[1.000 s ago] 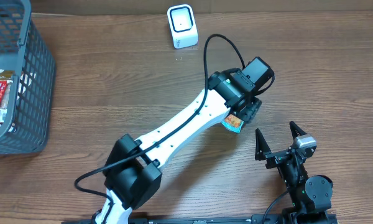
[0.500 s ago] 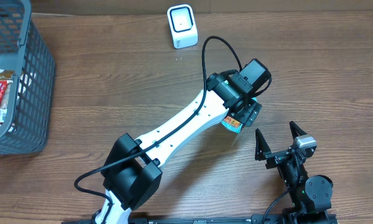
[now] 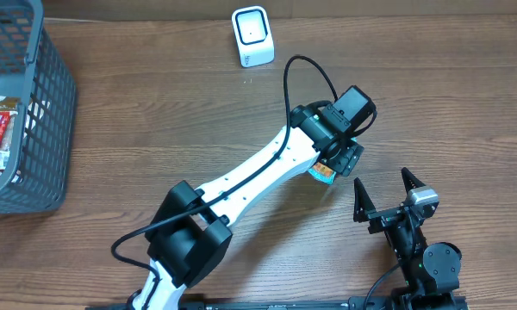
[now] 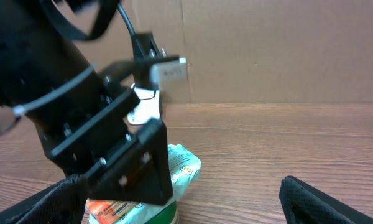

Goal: Scan the item barcode

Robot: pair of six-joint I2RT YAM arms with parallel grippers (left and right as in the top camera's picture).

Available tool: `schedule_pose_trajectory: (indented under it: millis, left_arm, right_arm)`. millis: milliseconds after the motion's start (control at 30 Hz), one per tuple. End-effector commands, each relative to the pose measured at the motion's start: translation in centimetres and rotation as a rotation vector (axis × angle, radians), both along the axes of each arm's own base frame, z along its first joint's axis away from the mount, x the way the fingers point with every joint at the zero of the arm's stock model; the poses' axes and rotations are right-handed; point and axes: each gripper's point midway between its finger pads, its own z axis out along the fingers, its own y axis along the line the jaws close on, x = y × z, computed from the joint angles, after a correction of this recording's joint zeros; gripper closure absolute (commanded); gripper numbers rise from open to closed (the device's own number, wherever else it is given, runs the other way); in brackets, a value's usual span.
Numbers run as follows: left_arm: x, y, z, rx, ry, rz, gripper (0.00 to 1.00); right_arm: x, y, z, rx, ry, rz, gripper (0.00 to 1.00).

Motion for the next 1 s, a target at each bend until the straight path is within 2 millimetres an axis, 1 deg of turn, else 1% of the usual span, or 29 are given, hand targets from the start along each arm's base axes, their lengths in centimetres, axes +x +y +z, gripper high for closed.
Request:
schedule_pose_trajectory:
  millis: [0, 67, 200, 267, 333, 400, 567, 767, 967]
  left_arm:
    - [-0.9, -0.3, -2.4, 0.030, 0.047, -0.008, 0.21]
    - [-0.8, -0.2, -2.6, 0.034, 0.048, -0.007, 0.24]
    - [-0.7, -0.2, -2.6, 0.033, 0.046, -0.005, 0.39]
    - [-0.7, -0.1, -2.6, 0.036, 0.048, -0.008, 0.43]
    - [-0.7, -0.1, -2.2, 0.032, 0.044, -0.008, 0.44]
    - [-0.5, -0.3, -1.1, 0.012, 0.027, -0.008, 0.47]
    - [-0.1, -0.4, 0.4, -0.013, 0.004, -0.003, 0.48]
    - [0.3, 0.5, 1.2, -0.013, 0.001, 0.016, 0.49]
    - [1.0, 1.3, 3.2, -0.043, -0.027, 0.037, 0.49]
  right_arm:
    - [0.0, 0.0, -0.2, 0.005, -0.002, 0.001, 0.00]
    - [0.0, 0.0, -0.2, 0.005, -0.002, 0.001, 0.00]
    - [0.0, 0.0, -0.2, 0.005, -0.002, 0.001, 0.00]
    - [0.0, 0.0, -0.2, 0.005, -0.002, 0.001, 0.00]
    - [0.0, 0.0, -0.2, 0.005, -0.002, 0.001, 0.00]
    - [0.0, 0.0, -0.2, 0.005, -0.002, 0.001, 0.00]
    - [0.0, 0.0, -0.2, 0.005, -0.002, 0.001, 0.00]
    - [0.0, 0.0, -0.2, 0.005, -0.002, 0.001, 0.00]
    - [0.0, 0.0, -0.2, 0.005, -0.002, 0.001, 0.00]
